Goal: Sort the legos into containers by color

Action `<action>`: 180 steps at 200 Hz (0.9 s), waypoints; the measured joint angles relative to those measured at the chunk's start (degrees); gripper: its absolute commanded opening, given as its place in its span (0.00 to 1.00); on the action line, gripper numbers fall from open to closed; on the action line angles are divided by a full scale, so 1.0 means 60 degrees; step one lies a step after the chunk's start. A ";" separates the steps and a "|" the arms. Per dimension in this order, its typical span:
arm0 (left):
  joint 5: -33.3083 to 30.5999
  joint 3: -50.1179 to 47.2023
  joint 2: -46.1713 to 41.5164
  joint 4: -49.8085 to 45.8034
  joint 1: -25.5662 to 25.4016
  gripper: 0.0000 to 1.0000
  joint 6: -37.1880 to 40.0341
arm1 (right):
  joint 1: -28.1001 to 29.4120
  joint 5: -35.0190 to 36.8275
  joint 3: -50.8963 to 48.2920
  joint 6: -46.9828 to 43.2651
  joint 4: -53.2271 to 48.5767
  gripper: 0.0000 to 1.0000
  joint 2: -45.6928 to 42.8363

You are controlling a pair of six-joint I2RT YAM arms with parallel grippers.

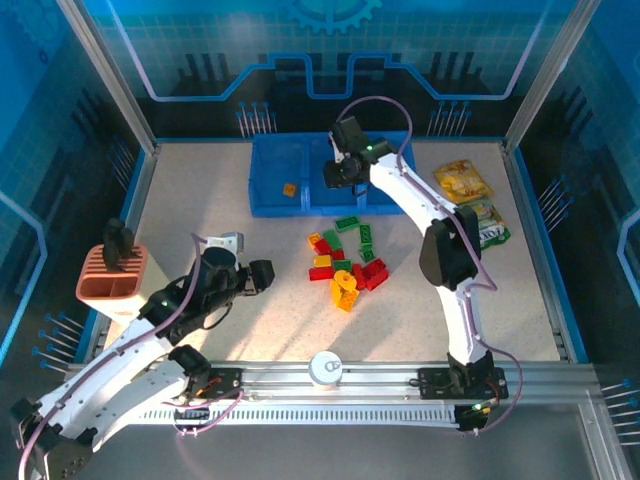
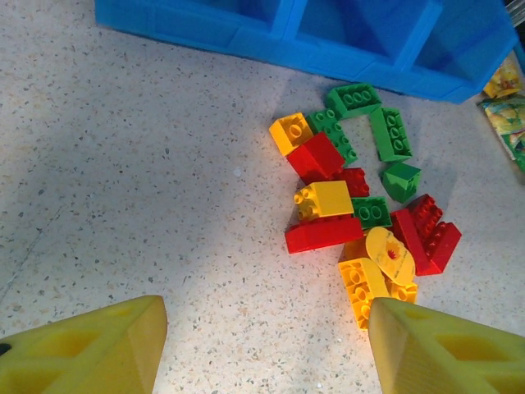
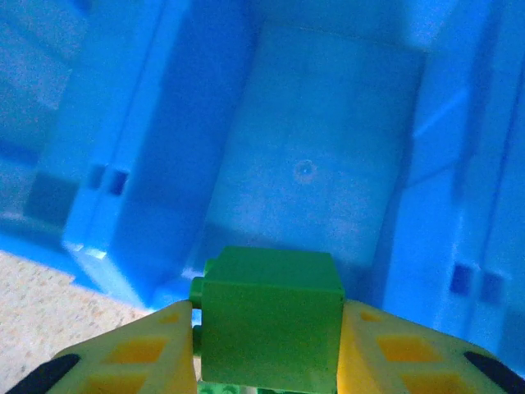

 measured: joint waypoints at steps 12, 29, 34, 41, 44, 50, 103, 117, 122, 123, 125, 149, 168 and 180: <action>0.0000 0.0000 -0.0160 -0.0036 0.0000 0.67 0.0000 | -0.0033 -0.0033 0.0412 -0.0022 -0.0175 0.41 0.0452; 0.0000 0.0000 -0.0277 -0.0102 0.0000 0.67 0.0000 | -0.0033 -0.0091 0.0816 -0.0022 -0.0364 0.41 0.0969; 0.0000 0.0000 -0.0284 -0.0117 0.0000 0.68 0.0000 | -0.0033 -0.0117 0.0914 -0.0022 -0.0397 0.42 0.1096; 0.0000 0.0000 -0.0284 -0.0153 0.0000 0.68 0.0000 | -0.0033 -0.0175 0.1013 -0.0018 -0.0433 0.44 0.1249; 0.0000 0.0000 -0.0284 -0.0175 0.0000 0.68 -0.0004 | -0.0033 -0.0189 0.1045 -0.0022 -0.0448 0.45 0.1300; 0.0000 0.0000 -0.0280 -0.0211 0.0000 0.68 -0.0004 | -0.0033 -0.0219 0.1067 -0.0022 -0.0474 0.48 0.1392; 0.0007 0.0000 -0.0251 -0.0277 0.0000 0.70 -0.0011 | 0.0055 -0.0222 0.0987 -0.0029 -0.0605 0.76 0.1461; 0.0015 0.0000 -0.0138 -0.0273 0.0000 0.70 -0.0011 | 0.0117 -0.0175 0.0572 -0.0029 -0.0532 0.77 0.1188; 0.0018 0.0000 -0.0091 -0.0266 0.0000 0.71 -0.0011 | 0.0142 -0.0160 0.0390 -0.0025 -0.0535 0.77 0.1038; 0.0022 0.0000 -0.0066 -0.0266 0.0000 0.71 -0.0011 | 0.0146 -0.0157 0.0321 -0.0022 -0.0532 0.77 0.0987; 0.0022 0.0000 -0.0044 -0.0266 0.0000 0.71 -0.0015 | 0.0153 -0.0160 0.0251 -0.0025 -0.0532 0.77 0.0929; 0.0251 0.0000 0.0470 -0.0058 0.0000 0.72 -0.0015 | 0.0310 -0.0117 -0.0943 -0.0029 -0.0335 0.77 -0.0302; 0.0572 0.0011 0.1209 0.0295 -0.0015 0.73 -0.0022 | 0.0474 -0.0055 -0.2408 -0.0022 0.0157 0.77 -0.1781; 0.0780 0.0073 0.1854 0.0528 -0.0066 0.74 -0.0022 | 0.0586 -0.0076 -0.3421 -0.0015 0.0503 0.77 -0.2809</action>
